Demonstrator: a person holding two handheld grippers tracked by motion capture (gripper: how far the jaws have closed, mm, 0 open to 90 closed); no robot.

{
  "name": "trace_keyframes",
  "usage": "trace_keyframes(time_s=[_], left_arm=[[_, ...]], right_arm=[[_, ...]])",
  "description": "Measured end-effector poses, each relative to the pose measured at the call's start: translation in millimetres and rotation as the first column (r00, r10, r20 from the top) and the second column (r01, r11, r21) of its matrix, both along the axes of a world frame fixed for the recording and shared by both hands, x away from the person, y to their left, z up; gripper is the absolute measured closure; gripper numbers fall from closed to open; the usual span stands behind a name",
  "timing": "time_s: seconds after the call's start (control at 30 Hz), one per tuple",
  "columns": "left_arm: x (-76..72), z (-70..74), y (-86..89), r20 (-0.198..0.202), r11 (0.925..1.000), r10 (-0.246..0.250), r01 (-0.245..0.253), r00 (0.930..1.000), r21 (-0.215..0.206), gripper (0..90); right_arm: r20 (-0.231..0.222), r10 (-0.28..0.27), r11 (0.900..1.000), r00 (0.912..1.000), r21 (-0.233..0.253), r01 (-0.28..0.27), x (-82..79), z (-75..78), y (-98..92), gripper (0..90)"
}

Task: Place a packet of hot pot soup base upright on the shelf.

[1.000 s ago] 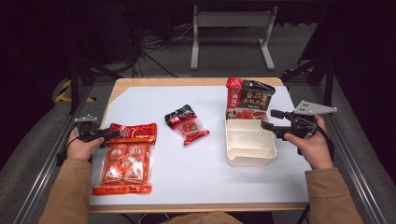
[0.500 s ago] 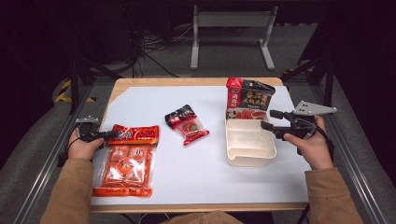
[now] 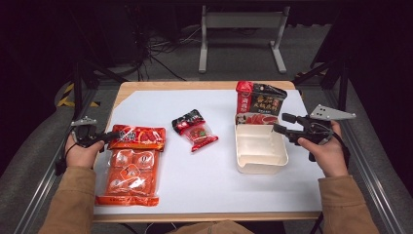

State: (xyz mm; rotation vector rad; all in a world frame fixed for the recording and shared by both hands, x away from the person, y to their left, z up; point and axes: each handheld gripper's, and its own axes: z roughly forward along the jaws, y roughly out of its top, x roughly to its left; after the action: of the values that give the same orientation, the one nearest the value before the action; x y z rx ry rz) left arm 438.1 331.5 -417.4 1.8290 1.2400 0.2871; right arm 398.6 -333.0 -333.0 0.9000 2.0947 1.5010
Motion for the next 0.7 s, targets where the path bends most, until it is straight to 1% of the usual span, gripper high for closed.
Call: trace_keyframes(time_s=[0.07,0.17,0.23,0.27,0.33,0.43,0.47,0.53,0.57,0.63,0.7], left_arm=[[-3.7,5.9,-0.7,0.016,1.0000,0.002,-0.002,0.9999,-0.006,90.0],[-8.8,15.1,-4.6,0.051,1.0000,0.000,0.000,0.9987,0.003,90.0],[-13.3,23.6,-7.3,0.077,0.9999,-0.007,0.008,0.9970,-0.011,90.0],[-15.4,27.8,-8.1,0.094,0.9999,-0.011,0.011,0.9955,-0.009,90.0],[-19.7,35.1,-10.4,0.113,0.9998,-0.012,0.014,0.9935,-0.017,90.0],[-27.7,46.9,-15.8,0.155,0.9997,-0.014,0.016,0.9878,-0.015,90.0],[-30.5,51.1,-17.9,0.172,0.9996,-0.020,0.023,0.9849,-0.014,90.0],[-34.5,57.3,-20.7,0.194,0.9994,-0.025,0.029,0.9808,-0.016,90.0],[-34.5,57.3,-20.7,0.194,0.9994,-0.025,0.029,0.9808,-0.016,90.0],[-39.9,66.5,-25.6,0.210,0.9984,-0.033,0.042,0.9772,-0.037,90.0],[-43.0,73.2,-29.6,0.215,0.9978,-0.042,0.052,0.9758,-0.041,90.0]], right_arm=[[0.005,-0.004,1.000,1.0000,-0.007,0.004,-0.5,0.7,0.1,40.6],[0.006,-0.006,1.000,1.0000,-0.003,0.006,-0.6,1.7,-1.0,40.6],[0.007,-0.007,1.000,1.0000,-0.002,0.007,-0.4,1.9,-1.7,40.7],[0.004,-0.007,1.000,1.0000,-0.001,0.007,-0.4,1.9,-2.2,40.7],[0.003,-0.009,1.000,1.0000,0.000,0.009,-0.4,2.0,-2.5,40.7],[0.004,-0.010,1.000,0.9999,0.001,0.010,-0.5,2.3,-2.8,40.5],[0.005,-0.011,1.000,0.9999,0.002,0.011,-0.7,2.4,-3.0,40.4],[0.005,-0.013,1.000,0.9999,0.004,0.013,-1.0,2.7,-3.6,40.3],[0.005,-0.013,1.000,0.9999,0.004,0.013,-1.0,2.7,-3.6,40.3],[0.007,-0.015,1.000,0.9999,0.004,0.015,-1.4,3.4,-4.4,40.2],[0.007,-0.015,1.000,0.9999,0.008,0.015,-1.6,3.9,-4.9,40.3]])
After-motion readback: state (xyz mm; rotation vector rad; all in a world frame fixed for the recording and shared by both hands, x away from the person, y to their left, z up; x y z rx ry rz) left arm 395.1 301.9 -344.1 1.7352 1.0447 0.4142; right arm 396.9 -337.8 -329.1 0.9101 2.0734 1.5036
